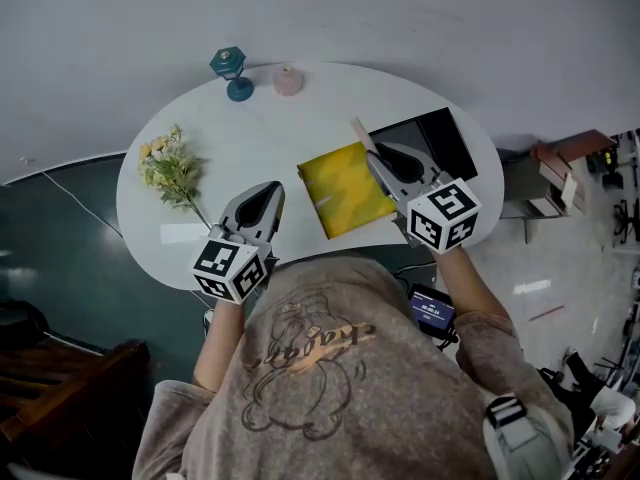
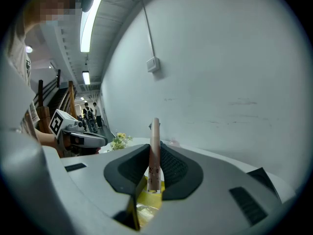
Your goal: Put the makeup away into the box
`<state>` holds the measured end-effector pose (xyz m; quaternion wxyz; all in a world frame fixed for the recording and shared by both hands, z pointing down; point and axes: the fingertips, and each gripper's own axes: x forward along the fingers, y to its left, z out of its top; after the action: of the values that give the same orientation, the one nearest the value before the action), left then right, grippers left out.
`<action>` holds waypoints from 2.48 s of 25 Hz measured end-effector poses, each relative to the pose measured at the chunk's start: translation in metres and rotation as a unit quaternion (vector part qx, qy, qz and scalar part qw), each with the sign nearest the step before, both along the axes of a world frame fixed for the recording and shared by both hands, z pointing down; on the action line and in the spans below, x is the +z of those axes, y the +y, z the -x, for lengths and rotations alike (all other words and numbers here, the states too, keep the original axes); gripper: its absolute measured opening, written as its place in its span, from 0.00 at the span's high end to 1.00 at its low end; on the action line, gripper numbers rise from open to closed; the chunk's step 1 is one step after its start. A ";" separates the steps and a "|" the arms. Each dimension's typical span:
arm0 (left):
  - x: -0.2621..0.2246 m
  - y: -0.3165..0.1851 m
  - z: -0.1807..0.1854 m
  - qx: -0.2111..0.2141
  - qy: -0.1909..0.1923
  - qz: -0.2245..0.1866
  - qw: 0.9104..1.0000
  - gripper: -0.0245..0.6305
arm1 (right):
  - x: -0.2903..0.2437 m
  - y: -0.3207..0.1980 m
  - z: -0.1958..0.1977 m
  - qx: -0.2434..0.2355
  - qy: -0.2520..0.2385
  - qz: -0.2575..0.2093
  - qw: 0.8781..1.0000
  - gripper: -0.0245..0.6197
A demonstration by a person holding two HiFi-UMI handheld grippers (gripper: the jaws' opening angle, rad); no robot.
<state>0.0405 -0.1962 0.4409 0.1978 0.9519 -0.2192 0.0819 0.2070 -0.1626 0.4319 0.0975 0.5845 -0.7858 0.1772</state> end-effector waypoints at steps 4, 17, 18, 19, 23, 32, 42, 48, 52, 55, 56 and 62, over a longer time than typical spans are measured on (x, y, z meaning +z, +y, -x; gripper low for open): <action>-0.003 0.007 -0.013 0.025 -0.001 -0.002 1.000 0.93 | 0.001 0.011 -0.010 0.004 0.016 0.008 1.000 0.85; -0.002 0.025 -0.031 0.057 0.005 0.013 0.998 0.93 | 0.047 0.040 -0.018 0.006 0.066 0.057 0.996 0.85; -0.002 0.025 -0.031 0.056 0.005 0.014 0.998 0.93 | 0.052 0.040 -0.021 0.005 0.073 0.061 0.995 0.85; -0.001 0.026 -0.031 0.056 0.004 0.014 0.998 0.93 | 0.058 0.040 -0.022 0.004 0.078 0.066 0.995 0.85; 0.001 0.028 -0.031 0.053 0.001 0.017 0.998 0.93 | 0.081 0.032 -0.024 -0.008 0.098 0.085 0.992 0.85; 0.007 0.023 -0.022 0.039 -0.006 0.021 0.999 0.93 | 0.127 0.004 -0.001 -0.066 0.131 0.126 0.981 0.85; 0.011 0.018 -0.013 0.035 -0.005 0.029 0.999 0.93 | 0.176 -0.009 0.025 -0.133 0.184 0.183 0.956 0.85; 0.013 0.018 -0.010 0.033 -0.004 0.035 0.999 0.93 | 0.195 -0.008 0.033 -0.163 0.215 0.210 0.940 0.85; 0.016 0.017 -0.007 0.031 -0.005 0.040 0.999 0.93 | 0.205 -0.008 0.038 -0.181 0.236 0.220 0.929 0.85; 0.017 0.015 -0.005 0.028 -0.005 0.042 0.999 0.93 | 0.211 -0.010 0.043 -0.192 0.242 0.228 0.923 0.85; 0.017 0.015 -0.004 0.027 -0.004 0.043 0.999 0.93 | 0.213 -0.011 0.045 -0.196 0.244 0.231 0.921 0.85; 0.020 0.014 0.001 0.019 -0.004 0.049 0.999 0.93 | 0.226 -0.012 0.052 -0.215 0.254 0.254 0.908 0.85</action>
<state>0.0390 -0.1824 0.4607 0.2413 0.9448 -0.1980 0.0999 0.1546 -0.1748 0.6577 0.4743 0.3820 -0.7697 0.1914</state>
